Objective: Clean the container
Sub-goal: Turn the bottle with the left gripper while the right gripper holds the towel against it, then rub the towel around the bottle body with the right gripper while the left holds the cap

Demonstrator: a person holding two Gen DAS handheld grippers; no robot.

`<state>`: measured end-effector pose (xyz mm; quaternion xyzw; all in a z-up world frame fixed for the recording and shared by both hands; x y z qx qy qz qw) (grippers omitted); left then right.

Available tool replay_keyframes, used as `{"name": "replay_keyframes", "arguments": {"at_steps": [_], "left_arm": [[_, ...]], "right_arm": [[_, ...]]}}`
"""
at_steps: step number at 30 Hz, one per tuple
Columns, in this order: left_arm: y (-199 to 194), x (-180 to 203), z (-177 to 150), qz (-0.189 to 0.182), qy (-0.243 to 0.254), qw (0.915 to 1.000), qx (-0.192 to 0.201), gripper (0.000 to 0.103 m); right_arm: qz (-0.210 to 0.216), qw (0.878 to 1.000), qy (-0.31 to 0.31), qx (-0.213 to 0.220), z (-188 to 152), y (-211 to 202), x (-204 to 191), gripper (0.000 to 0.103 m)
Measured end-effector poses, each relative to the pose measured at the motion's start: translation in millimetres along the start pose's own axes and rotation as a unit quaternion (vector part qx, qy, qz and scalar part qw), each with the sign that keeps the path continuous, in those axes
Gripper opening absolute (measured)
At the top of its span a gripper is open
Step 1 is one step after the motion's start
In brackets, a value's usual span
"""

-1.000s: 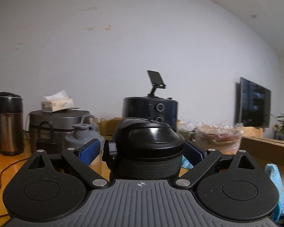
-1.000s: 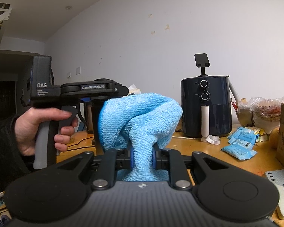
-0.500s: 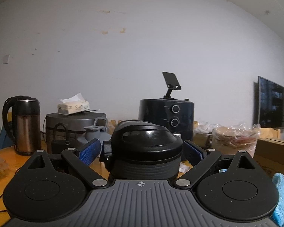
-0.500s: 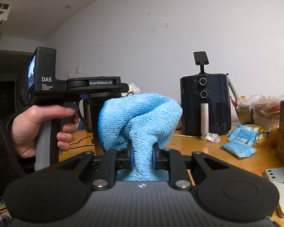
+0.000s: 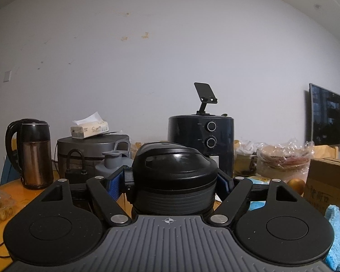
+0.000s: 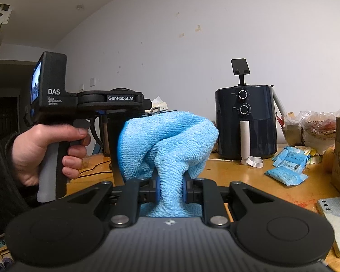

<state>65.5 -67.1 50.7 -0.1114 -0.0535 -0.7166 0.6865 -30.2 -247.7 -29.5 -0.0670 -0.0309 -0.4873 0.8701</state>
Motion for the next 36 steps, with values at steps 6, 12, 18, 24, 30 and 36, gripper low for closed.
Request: {"name": "replay_keyframes", "arguments": {"at_steps": [6,12,18,24,30,36], "left_arm": [[0,-1,0,-0.013,0.004,0.9999,-0.002,0.075],[-1,-3,0,-0.035,0.006,0.9994,-0.005,0.075],[0,-5,0,-0.057,0.007,0.9983,-0.009,0.075],[2,-9,1,-0.087,0.008,0.996,-0.019,0.075],[4,-13,2,-0.115,0.01,0.9928,-0.031,0.075],[4,-21,2,-0.162,0.01,0.9858,-0.041,0.075]], "right_arm": [[0.001,1.0,0.0,-0.001,0,1,-1,0.014],[0.001,1.0,0.002,-0.004,-2,3,0,0.014],[0.002,1.0,0.002,-0.005,-2,4,0,0.014],[0.003,1.0,0.002,-0.006,-3,5,-1,0.014],[0.005,1.0,0.003,-0.005,-3,6,-2,0.014],[0.009,1.0,0.002,-0.005,-1,8,-6,0.014]]}}
Point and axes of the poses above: each gripper's, at about its wrist camera, not at the fingertips, and y roughly the way its jaws point, x to its right, z to its top, the point moved 6 cm from there along y, roughly the way its jaws point, and after that the axes turned 14 degrees about -y, right-handed, at the moved point
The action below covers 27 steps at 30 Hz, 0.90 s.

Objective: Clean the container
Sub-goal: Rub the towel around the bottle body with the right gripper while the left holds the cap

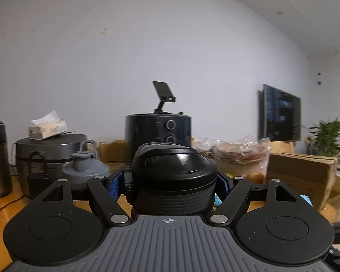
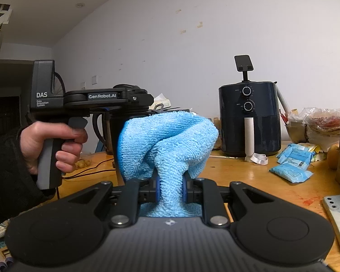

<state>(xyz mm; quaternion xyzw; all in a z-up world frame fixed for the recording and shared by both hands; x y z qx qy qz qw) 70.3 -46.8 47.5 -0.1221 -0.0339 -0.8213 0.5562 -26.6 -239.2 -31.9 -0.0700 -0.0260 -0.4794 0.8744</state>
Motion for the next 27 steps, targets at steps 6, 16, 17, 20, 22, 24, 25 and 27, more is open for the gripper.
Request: {"name": "replay_keyframes", "arguments": {"at_steps": [6,16,17,20,22,24,25,27], "left_arm": [[-1,-5,1,-0.045,0.003,0.9989,-0.011,0.075],[1,-12,1,-0.097,0.011,0.9948,-0.029,0.075],[1,-13,1,-0.103,0.011,0.9942,-0.03,0.075],[1,-17,1,-0.118,0.011,0.9924,-0.034,0.075],[0,-19,1,-0.13,0.012,0.9907,-0.036,0.075],[0,-21,1,-0.142,0.014,0.989,-0.039,0.075],[1,-21,1,-0.148,0.015,0.9881,-0.04,0.075],[1,-22,1,-0.158,0.017,0.9863,-0.044,0.075]], "right_arm": [[0.002,1.0,0.0,0.001,1,2,-1,0.014],[0.006,1.0,0.001,0.001,0,1,-4,0.014],[0.007,1.0,0.001,0.002,0,1,-4,0.014],[0.009,1.0,0.002,0.002,0,1,-5,0.014],[0.012,1.0,0.002,0.001,0,2,-6,0.014],[0.015,1.0,0.002,0.001,1,2,-8,0.014],[0.016,1.0,0.001,0.001,1,2,-8,0.014],[0.019,1.0,0.001,0.001,1,3,-10,0.014]]}}
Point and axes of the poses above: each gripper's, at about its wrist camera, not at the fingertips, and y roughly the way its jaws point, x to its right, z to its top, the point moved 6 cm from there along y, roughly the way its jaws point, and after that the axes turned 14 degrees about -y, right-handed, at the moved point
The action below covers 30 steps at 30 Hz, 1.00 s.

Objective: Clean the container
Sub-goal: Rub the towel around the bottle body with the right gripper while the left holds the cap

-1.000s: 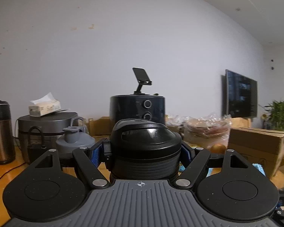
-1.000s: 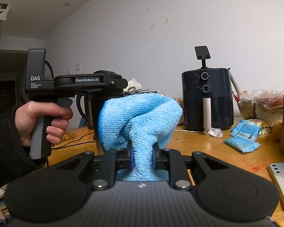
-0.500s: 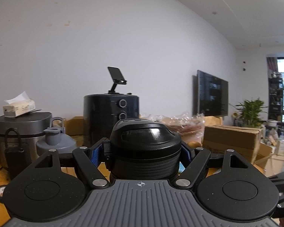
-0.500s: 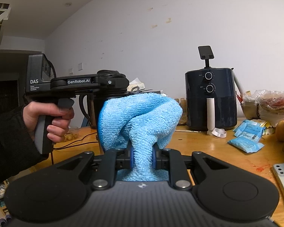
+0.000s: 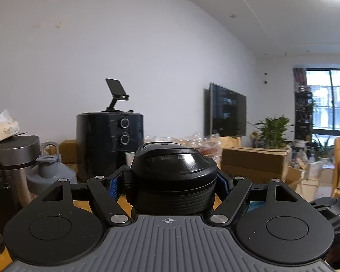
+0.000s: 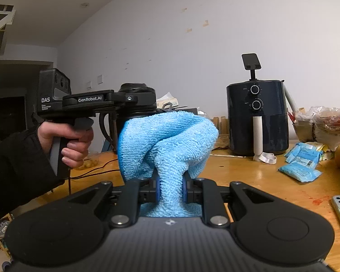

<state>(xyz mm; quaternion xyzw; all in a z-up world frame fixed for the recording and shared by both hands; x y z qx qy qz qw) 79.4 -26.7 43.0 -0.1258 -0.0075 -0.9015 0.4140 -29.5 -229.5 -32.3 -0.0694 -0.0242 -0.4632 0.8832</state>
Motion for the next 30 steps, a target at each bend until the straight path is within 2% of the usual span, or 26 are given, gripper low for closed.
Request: {"name": "replay_keyframes", "arguments": {"at_steps": [6,14,30], "left_arm": [[-1,-5,0,-0.02,0.001,0.9998,-0.009,0.075],[2,-1,-2,-0.023,0.005,0.9997,-0.009,0.075],[6,-3,-3,-0.023,0.004,0.9997,-0.011,0.075]], "right_arm": [[0.005,1.0,-0.002,-0.002,-1,2,-2,0.014],[0.016,1.0,-0.006,-0.011,-4,8,-6,0.014],[0.075,0.997,-0.023,-0.011,9,52,-22,0.014]]}}
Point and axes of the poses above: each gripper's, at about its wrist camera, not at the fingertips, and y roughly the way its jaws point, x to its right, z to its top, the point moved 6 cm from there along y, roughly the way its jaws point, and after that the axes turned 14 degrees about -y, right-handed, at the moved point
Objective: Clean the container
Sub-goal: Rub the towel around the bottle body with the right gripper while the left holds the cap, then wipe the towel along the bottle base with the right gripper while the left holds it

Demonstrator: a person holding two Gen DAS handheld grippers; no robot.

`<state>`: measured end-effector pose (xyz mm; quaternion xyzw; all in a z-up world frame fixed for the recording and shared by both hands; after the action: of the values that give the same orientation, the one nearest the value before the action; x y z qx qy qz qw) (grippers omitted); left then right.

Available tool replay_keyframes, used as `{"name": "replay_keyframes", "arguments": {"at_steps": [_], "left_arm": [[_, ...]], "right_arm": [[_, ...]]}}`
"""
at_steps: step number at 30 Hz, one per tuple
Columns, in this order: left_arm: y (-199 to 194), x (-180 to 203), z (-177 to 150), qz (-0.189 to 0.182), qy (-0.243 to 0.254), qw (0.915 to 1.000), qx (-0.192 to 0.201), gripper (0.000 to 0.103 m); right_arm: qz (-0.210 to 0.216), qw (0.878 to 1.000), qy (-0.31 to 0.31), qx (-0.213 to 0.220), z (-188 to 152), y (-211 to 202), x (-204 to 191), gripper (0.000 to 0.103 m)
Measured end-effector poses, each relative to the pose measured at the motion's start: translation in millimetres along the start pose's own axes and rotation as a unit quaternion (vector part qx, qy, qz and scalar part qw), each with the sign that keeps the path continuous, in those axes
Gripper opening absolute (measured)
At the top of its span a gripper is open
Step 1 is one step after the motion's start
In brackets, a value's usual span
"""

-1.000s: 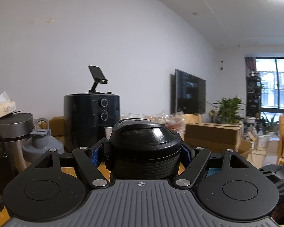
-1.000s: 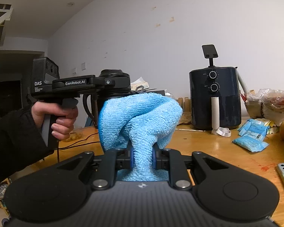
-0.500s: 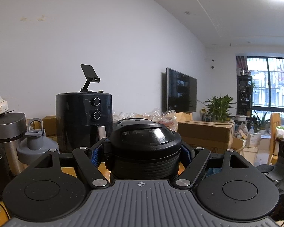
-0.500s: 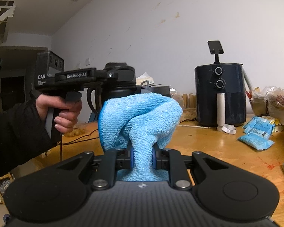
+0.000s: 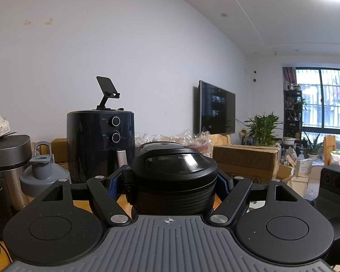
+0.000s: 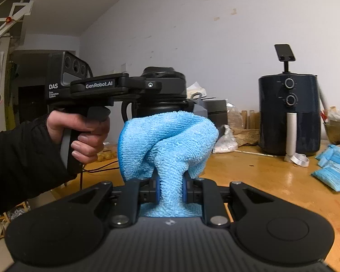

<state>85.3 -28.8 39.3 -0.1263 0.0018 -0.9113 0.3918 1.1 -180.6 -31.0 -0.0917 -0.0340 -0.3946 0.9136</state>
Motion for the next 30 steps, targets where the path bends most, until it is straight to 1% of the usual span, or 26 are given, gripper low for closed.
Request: {"name": "replay_keyframes", "arguments": {"at_steps": [7,14,19,24,30], "left_arm": [[1,-2,1,0.0,-0.001,1.0,-0.001,0.075],[1,0,0,0.0,0.0,1.0,-0.001,0.075],[2,0,1,0.0,-0.001,1.0,-0.002,0.075],[5,3,2,0.0,-0.001,1.0,-0.003,0.075],[5,3,3,0.0,0.0,1.0,-0.003,0.075]], "right_arm": [[0.008,1.0,-0.006,0.002,5,15,-2,0.014],[0.006,1.0,-0.009,0.004,7,24,-2,0.014],[0.01,1.0,-0.014,-0.003,5,28,-1,0.014],[0.01,1.0,-0.01,-0.016,-5,32,2,0.014],[0.007,1.0,-0.007,-0.012,-6,30,3,0.014]]}}
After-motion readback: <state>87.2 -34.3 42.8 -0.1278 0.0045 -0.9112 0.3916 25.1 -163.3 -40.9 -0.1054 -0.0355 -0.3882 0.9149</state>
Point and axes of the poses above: each gripper's, at about its wrist camera, not at the fingertips, and y roughly the way its jaws point, x to its right, z to its top, the point moved 6 cm from there along y, roughly the way its jaws point, and after that the axes turned 14 degrees about -y, right-handed, at the moved point
